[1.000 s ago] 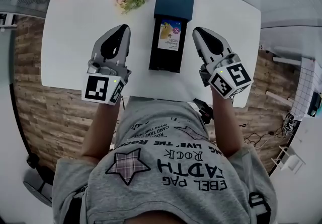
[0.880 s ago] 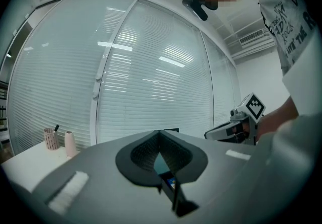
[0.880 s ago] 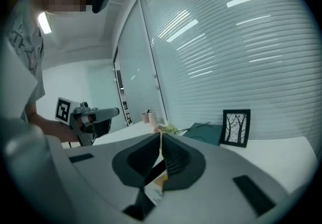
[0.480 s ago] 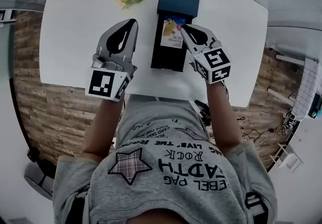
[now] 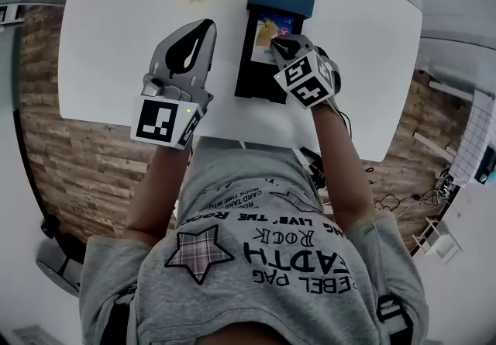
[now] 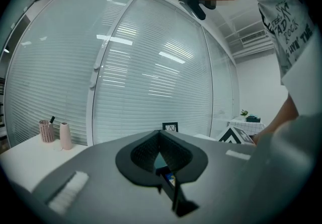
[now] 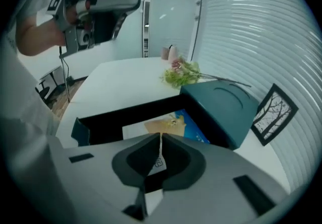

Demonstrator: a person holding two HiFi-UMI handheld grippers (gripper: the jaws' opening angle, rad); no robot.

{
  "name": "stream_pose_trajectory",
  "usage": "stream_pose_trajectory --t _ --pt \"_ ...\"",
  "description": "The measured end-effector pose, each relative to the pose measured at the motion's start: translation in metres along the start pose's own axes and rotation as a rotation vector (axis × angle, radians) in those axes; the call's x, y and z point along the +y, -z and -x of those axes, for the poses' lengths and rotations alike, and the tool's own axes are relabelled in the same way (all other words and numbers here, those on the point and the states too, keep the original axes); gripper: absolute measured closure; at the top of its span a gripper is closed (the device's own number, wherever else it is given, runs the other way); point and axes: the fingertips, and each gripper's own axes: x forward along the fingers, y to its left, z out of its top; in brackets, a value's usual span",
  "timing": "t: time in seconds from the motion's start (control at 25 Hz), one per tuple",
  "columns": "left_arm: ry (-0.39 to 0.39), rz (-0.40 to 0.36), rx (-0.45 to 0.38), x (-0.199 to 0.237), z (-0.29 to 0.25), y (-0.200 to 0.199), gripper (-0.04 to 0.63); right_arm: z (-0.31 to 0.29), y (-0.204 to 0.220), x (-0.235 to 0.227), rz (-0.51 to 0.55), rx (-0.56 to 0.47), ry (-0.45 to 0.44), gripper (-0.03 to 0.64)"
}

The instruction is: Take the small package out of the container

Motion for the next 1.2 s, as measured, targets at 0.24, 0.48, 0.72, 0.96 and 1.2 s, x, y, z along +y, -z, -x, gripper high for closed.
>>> stream_pose_trajectory --t 0.24,0.48,0.72,0.96,1.2 --pt "-0.006 0.006 0.006 0.001 -0.002 0.002 0.584 -0.009 0.008 0.009 0.117 0.114 -0.039 0.6" --pt "-0.003 0.007 0.001 -0.002 0.0 0.001 0.584 -0.005 0.011 0.031 0.17 0.126 -0.114 0.6" --pt "-0.005 0.005 -0.001 -0.001 0.001 0.001 0.584 0.001 0.018 0.064 0.173 0.144 -0.212 0.601" --pt "-0.007 0.006 -0.001 -0.002 0.004 0.002 0.584 0.006 0.025 0.087 0.196 0.173 -0.271 0.6" --pt "-0.007 0.006 -0.003 -0.002 0.005 -0.001 0.584 0.01 0.021 0.087 0.171 0.159 -0.328 0.6"
